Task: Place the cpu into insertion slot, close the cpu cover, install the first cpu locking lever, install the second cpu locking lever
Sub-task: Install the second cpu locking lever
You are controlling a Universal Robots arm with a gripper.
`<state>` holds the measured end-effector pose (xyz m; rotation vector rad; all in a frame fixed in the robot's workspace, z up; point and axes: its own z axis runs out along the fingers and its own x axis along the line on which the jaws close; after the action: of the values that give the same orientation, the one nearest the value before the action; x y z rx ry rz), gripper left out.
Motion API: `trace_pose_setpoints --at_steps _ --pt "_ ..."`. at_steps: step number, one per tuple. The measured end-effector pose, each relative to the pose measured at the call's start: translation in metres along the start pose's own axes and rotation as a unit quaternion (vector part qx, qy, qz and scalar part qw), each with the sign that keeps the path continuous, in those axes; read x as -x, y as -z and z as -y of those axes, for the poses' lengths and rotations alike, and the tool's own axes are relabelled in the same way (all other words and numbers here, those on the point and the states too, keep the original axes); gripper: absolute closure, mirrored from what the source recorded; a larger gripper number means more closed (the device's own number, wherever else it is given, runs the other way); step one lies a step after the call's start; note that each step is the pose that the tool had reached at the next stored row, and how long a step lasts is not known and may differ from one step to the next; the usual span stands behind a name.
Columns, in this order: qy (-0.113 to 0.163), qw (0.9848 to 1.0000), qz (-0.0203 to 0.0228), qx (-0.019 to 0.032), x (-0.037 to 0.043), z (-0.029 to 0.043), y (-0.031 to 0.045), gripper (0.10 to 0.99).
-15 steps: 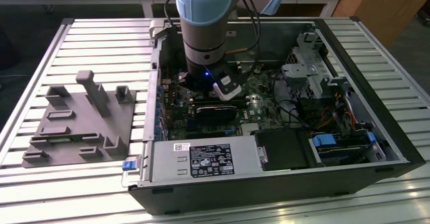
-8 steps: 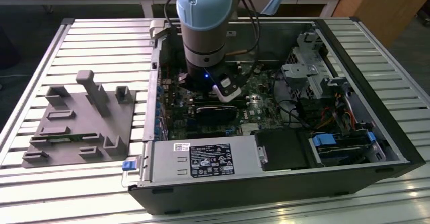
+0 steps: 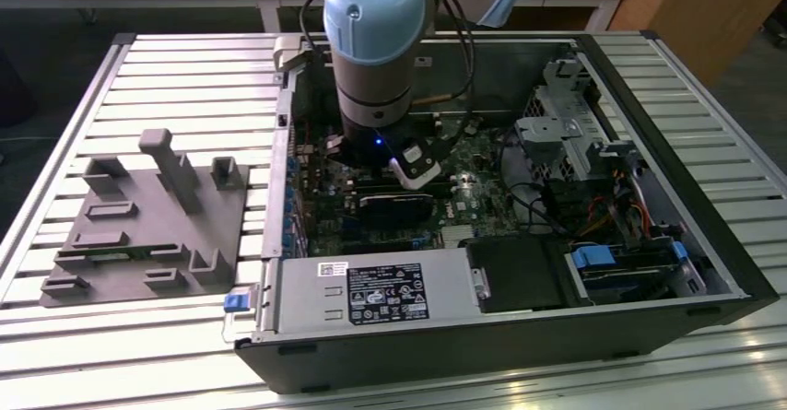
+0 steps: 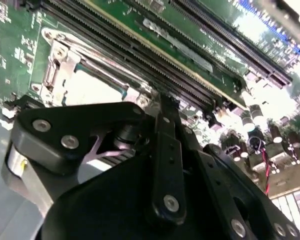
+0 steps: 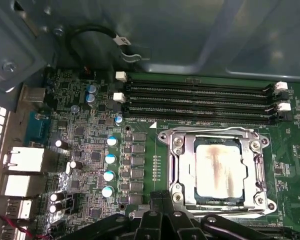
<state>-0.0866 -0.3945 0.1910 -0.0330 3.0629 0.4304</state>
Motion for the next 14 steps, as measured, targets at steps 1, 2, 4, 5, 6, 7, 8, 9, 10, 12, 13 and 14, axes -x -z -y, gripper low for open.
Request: trace_pose_setpoints --at_steps 1,2,4,5,6,7,8,9,10,12,13,14 --pt "0.0 1.0 0.0 0.0001 0.0 -0.0001 0.0002 0.98" --pt "0.0 1.0 0.0 0.0001 0.0001 -0.0002 0.0008 0.98" --pt "0.0 1.0 0.0 0.0 0.0003 -0.0012 0.004 0.98" --pt "0.0 1.0 0.0 0.0 0.0004 -0.0019 0.0066 0.98" --pt "0.0 1.0 0.0 -0.0001 0.0005 -0.0026 0.0093 0.98" --pt "0.0 1.0 0.0 -0.0001 0.0007 -0.0035 0.0122 0.98" --pt "0.0 1.0 0.0 -0.0001 0.0009 -0.0043 0.015 0.98" --pt "0.0 1.0 -0.0001 -0.0004 0.0011 -0.0049 0.0172 0.98" --pt "0.0 1.0 -0.0001 -0.0018 0.0016 -0.0053 0.0186 0.98" --pt "0.0 0.9999 -0.0002 -0.0113 0.0029 -0.0056 0.0198 0.98" --pt "0.0 0.9998 -0.0003 -0.019 0.0042 -0.0056 0.02 0.98" --pt "0.0 0.9997 -0.0003 -0.0264 0.0054 -0.0056 0.02 0.98"
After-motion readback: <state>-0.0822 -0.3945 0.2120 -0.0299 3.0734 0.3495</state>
